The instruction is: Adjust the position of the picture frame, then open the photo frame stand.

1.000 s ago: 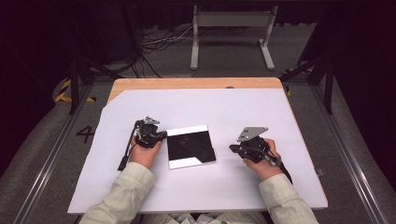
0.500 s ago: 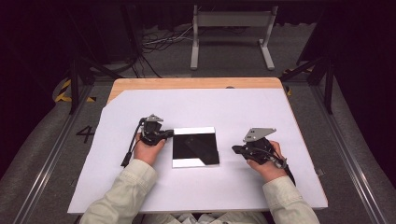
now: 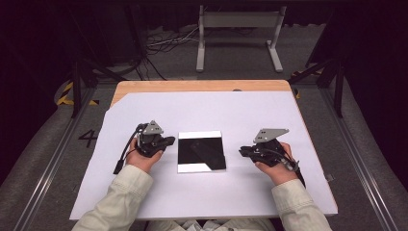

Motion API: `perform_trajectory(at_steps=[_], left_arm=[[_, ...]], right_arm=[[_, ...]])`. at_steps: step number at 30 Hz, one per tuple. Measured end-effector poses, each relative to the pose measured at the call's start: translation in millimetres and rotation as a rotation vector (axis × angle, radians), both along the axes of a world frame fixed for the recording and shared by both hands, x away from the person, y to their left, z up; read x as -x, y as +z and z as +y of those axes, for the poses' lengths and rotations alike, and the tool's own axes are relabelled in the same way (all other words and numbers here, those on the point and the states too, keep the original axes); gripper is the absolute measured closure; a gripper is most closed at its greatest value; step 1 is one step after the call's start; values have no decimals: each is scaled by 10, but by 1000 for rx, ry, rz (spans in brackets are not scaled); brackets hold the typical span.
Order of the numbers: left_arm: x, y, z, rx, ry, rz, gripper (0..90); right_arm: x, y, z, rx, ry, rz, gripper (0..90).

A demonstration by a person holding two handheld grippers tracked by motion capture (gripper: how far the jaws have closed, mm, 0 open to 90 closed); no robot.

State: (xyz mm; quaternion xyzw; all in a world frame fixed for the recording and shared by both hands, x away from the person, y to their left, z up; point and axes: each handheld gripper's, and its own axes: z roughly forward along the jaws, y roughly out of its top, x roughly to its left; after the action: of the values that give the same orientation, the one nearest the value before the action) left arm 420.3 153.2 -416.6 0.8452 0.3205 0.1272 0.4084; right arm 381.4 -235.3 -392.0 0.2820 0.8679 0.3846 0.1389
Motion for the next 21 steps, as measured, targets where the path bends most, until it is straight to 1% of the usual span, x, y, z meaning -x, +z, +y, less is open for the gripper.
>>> perform_trajectory(at_steps=[3, 6, 9, 10, 11, 12, 14, 16, 18, 21], left_arm=[[36, 15, 43, -2, -38, 4, 865], [42, 5, 101, -2, -59, 7, 857], [21, 3, 153, 28, -60, 18, 851], [20, 2, 159, 41, -65, 27, 847], [18, -1, 163, 48, -75, 26, 844], [16, -5, 160, 46, -82, 19, 839], [29, -5, 143, 42, -92, 17, 821], [38, 2, 123, 36, -98, 6, 779], [42, 3, 116, 35, -98, 7, 767], [33, -6, 119, 36, -94, 15, 748]], right_arm=[[9, 35, -10, -1, 7, 3, 792], [13, 49, -14, -1, 14, 12, 787], [19, 51, -9, 0, 21, 22, 804], [21, 54, -6, -1, 24, 26, 811], [22, 56, -4, -2, 29, 30, 812], [24, 60, 2, -1, 34, 39, 812], [28, 67, 14, 7, 44, 53, 810], [30, 72, 31, 16, 50, 70, 811], [33, 76, 40, 23, 51, 73, 819], [43, 76, 85, 48, 59, 96, 826]])
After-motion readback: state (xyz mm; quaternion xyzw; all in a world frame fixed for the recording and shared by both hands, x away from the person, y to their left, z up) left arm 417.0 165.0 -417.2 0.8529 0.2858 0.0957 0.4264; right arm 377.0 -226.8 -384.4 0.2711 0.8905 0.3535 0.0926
